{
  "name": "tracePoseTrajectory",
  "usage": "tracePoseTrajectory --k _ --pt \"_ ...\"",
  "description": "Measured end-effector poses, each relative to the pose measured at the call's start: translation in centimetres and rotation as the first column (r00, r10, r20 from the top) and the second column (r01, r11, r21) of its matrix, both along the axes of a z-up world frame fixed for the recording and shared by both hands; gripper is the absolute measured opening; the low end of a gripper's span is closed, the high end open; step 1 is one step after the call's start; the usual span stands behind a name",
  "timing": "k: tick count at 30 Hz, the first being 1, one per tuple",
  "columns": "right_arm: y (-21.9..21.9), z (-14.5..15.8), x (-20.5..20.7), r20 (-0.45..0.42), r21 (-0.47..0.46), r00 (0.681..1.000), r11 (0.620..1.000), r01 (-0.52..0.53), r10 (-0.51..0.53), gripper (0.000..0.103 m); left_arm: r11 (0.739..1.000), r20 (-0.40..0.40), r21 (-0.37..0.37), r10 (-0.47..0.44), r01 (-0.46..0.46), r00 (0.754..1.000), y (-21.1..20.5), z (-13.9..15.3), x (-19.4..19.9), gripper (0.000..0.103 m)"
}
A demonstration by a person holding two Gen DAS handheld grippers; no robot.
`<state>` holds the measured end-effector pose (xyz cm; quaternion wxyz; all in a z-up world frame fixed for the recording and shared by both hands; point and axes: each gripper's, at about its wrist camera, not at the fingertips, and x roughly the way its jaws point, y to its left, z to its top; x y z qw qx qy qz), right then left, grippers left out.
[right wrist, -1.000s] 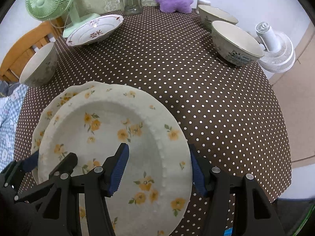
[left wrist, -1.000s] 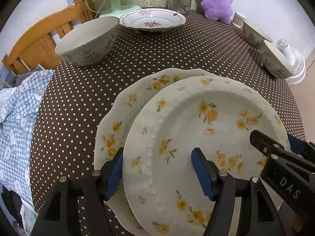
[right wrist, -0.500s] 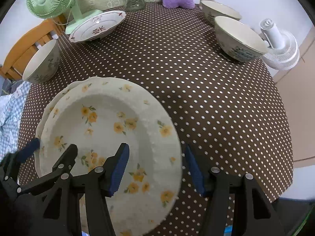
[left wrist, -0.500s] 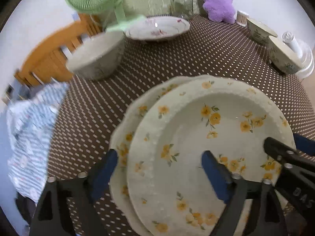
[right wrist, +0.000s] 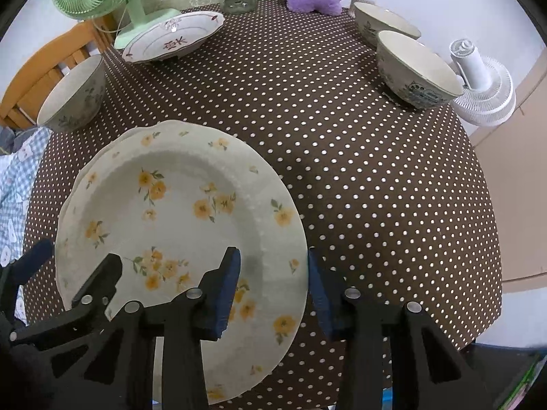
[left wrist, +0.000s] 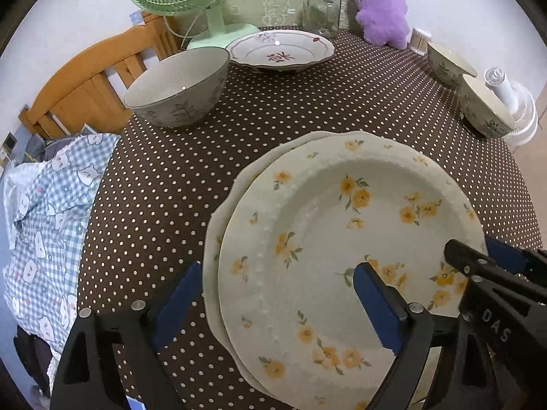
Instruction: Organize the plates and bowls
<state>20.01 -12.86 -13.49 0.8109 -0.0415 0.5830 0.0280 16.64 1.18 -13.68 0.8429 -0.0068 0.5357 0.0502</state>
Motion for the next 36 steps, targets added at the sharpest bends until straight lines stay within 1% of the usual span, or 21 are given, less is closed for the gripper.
tracePoseTrajectory --k 3,6,11,14,15,16,17,19,21,25,30,36 --pt "0.7 -0.2 0.1 0.005 0.008 1.000 1.000 0.001 -0.001 0.043 1.000 -0.005 -0.003 0.003 -0.003 1.000 0.4 -0.1 0.0 0.092" --pt "1.2 -0.3 0.1 0.013 -0.015 1.000 1.000 0.012 -0.012 0.043 1.000 -0.015 -0.016 0.005 -0.006 1.000 0.7 -0.3 -0.2 0.092" --pt "1.4 -0.5 0.3 0.014 -0.007 1.000 1.000 0.027 -0.027 0.045 1.000 -0.005 -0.023 -0.006 0.005 1.000 1.0 0.2 -0.5 0.092" --pt "1.0 -0.3 0.5 0.004 0.025 0.999 0.999 0.037 -0.037 0.049 0.999 0.004 -0.029 -0.028 0.028 1.000 1.0 0.9 -0.6 0.092" --pt "0.8 -0.1 0.6 0.003 0.052 0.999 0.998 0.047 -0.047 0.054 0.999 0.005 -0.037 -0.033 0.033 0.999 1.1 1.1 -0.6 0.092" --pt "0.9 0.2 0.5 0.012 0.058 0.999 0.997 0.052 -0.053 0.059 0.999 0.007 -0.044 -0.030 0.030 1.000 1.3 1.4 -0.6 0.092" --pt "0.9 0.6 0.4 0.027 0.051 0.998 0.997 0.055 -0.056 0.061 0.998 0.008 -0.054 -0.026 0.027 1.000 1.5 1.6 -0.6 0.092" --pt "1.1 1.7 0.2 0.069 0.048 0.996 0.997 0.058 -0.061 0.072 0.997 0.011 -0.071 -0.023 0.024 1.000 2.2 2.2 -0.6 0.093" --pt "1.2 2.8 0.0 0.093 0.068 0.993 0.996 0.063 -0.069 0.078 0.996 0.023 -0.081 -0.030 0.032 0.999 2.5 2.9 -0.6 0.095" --pt "1.8 4.9 -0.4 0.147 0.080 0.987 0.995 0.052 -0.063 0.081 0.997 0.074 -0.072 -0.028 0.033 0.997 3.1 4.8 -0.7 0.096" --pt "2.3 7.3 -0.5 0.194 0.107 0.979 0.993 0.040 -0.061 0.081 0.996 0.132 -0.071 -0.051 0.061 0.990 3.1 7.1 -0.6 0.096" --pt "2.1 10.5 0.4 0.241 0.151 0.967 0.988 0.046 -0.082 0.081 0.996 0.164 -0.087 -0.012 0.027 0.986 3.4 9.6 0.6 0.096"
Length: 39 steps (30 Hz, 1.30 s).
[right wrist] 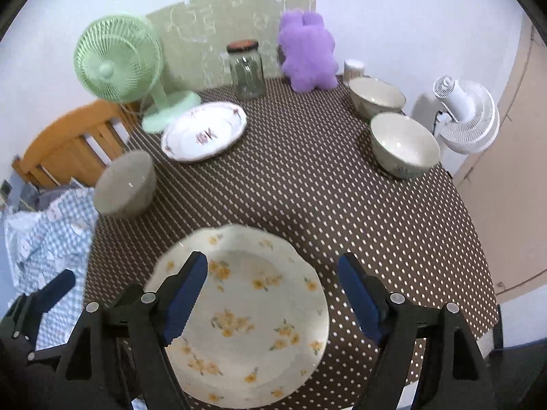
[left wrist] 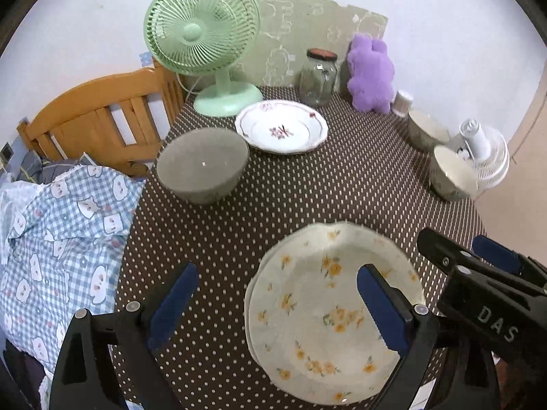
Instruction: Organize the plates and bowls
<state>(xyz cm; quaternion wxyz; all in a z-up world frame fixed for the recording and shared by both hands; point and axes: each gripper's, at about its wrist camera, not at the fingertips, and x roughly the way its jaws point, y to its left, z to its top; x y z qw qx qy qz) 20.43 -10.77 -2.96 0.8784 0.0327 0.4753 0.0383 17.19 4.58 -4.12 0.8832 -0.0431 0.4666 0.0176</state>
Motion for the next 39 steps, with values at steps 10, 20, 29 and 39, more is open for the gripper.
tracePoseTrajectory --k 10,20,29,39 --pt "0.6 2.1 4.5 0.048 -0.003 0.996 0.997 -0.078 0.078 0.081 0.998 0.021 -0.022 0.054 -0.054 0.998 -0.1 1.3 3.5 0.091" --pt "1.1 2.0 10.7 0.043 0.009 0.987 0.988 -0.154 0.153 0.081 0.993 0.034 -0.005 0.117 -0.117 0.993 -0.6 1.3 8.3 0.087" --pt "1.8 1.5 15.1 0.054 0.029 0.980 0.981 -0.192 0.191 0.081 0.987 0.038 0.036 0.156 -0.157 0.987 -0.2 1.1 12.4 0.086" --pt "2.8 1.5 19.8 0.077 0.021 0.969 0.972 -0.235 0.233 0.081 0.979 0.050 0.079 0.183 -0.187 0.982 -0.1 1.2 17.1 0.082"
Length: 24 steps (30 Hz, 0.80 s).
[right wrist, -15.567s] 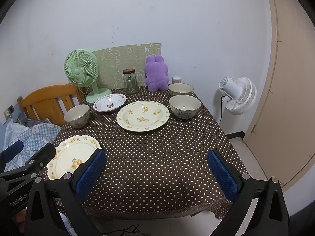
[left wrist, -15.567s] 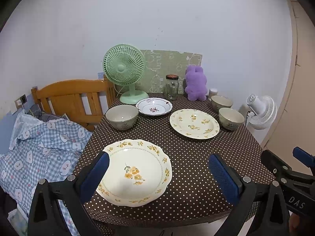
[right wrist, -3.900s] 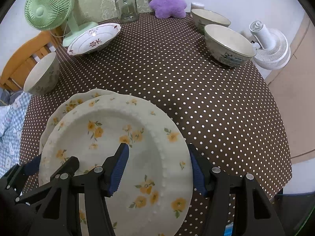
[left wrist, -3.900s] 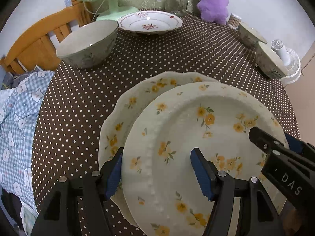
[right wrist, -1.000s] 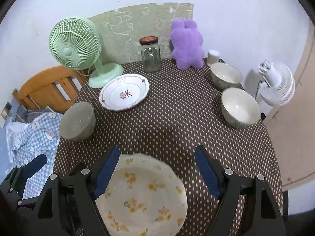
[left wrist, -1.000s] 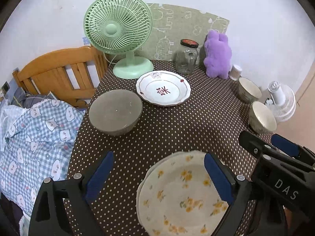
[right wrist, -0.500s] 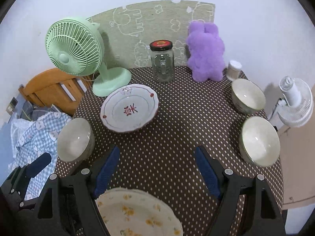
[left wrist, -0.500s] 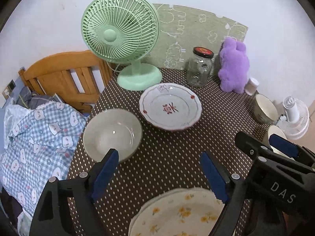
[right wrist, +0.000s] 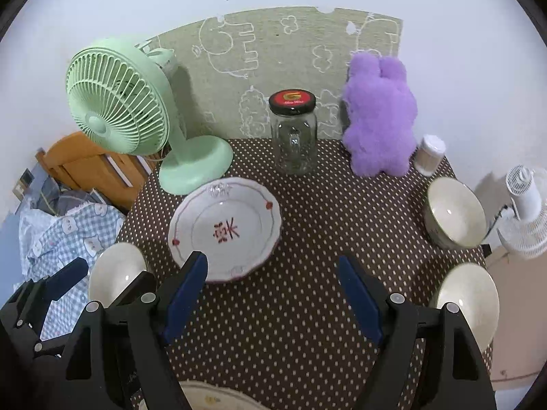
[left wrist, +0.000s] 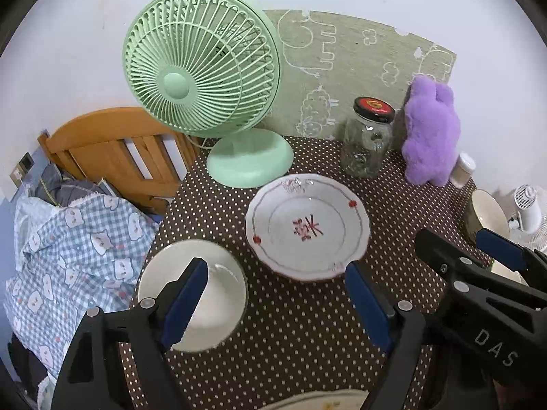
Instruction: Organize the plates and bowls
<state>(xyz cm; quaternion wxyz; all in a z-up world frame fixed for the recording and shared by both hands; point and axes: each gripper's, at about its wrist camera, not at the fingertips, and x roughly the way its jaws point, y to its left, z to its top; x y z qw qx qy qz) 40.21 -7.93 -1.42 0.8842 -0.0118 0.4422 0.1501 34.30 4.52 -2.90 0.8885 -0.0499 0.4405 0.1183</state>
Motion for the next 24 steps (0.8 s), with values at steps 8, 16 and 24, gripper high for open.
tracePoseTrajectory --k 8,16,24 --pt "1.3 -0.8 4.0 -0.020 0.010 1.000 1.000 -0.006 0.006 0.081 0.999 0.003 0.047 -0.007 0.007 1.000 0.7 -0.4 3.5 0.078" --pt "3.1 -3.2 7.6 -0.044 0.010 0.999 1.000 -0.019 0.019 0.078 1.000 -0.057 0.018 -0.007 0.008 0.998 2.8 -3.3 7.5 0.072" --pt "4.3 -6.0 10.8 -0.069 -0.010 0.998 1.000 -0.009 0.008 0.076 0.999 -0.106 0.013 -0.028 0.029 0.994 3.5 -6.4 10.5 0.070"
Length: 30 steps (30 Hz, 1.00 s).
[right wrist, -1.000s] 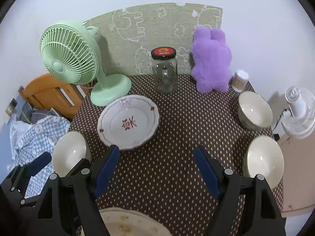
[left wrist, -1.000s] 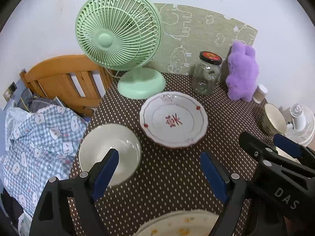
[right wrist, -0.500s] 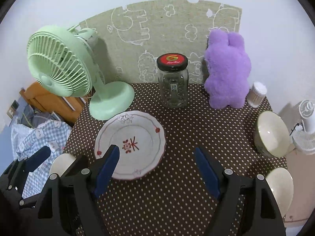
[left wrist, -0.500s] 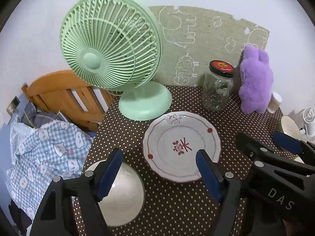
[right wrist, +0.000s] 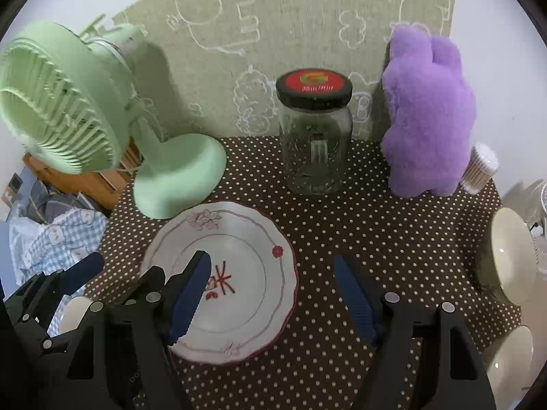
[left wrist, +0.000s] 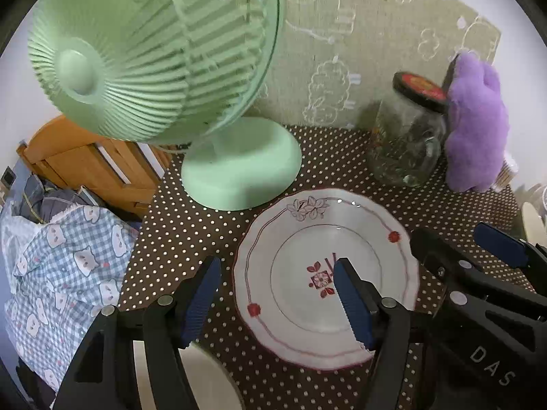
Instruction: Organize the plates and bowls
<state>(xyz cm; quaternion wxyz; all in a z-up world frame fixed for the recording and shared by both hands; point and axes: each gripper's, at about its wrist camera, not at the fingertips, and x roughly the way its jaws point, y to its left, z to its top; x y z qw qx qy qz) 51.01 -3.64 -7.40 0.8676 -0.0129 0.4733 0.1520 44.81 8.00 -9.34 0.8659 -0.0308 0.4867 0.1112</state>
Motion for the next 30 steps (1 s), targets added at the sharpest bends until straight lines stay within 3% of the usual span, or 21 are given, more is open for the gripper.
tracePoseTrajectory --k 13,22,26,30 --pt "1.2 -4.5 3.4 -0.076 0.001 0.997 1.000 0.027 -0.027 0.069 0.999 -0.093 -0.042 0.026 -0.030 0.995 1.2 -3.8 3.1 0.061" --pt "2.1 -6.8 4.8 -0.141 0.011 0.990 0.999 0.030 -0.028 0.065 0.999 -0.116 0.034 0.036 -0.032 0.993 1.4 -4.9 4.1 0.059" --pt "2.6 -7.6 5.0 -0.160 0.006 0.987 1.000 0.024 -0.023 0.063 0.996 -0.171 -0.025 0.080 -0.085 0.982 2.6 -6.3 4.3 0.054" --pt "3.3 -8.7 5.0 -0.191 -0.019 0.982 1.000 -0.002 -0.002 0.055 0.986 -0.179 -0.096 0.120 -0.138 0.977 3.6 -6.2 4.3 0.052"
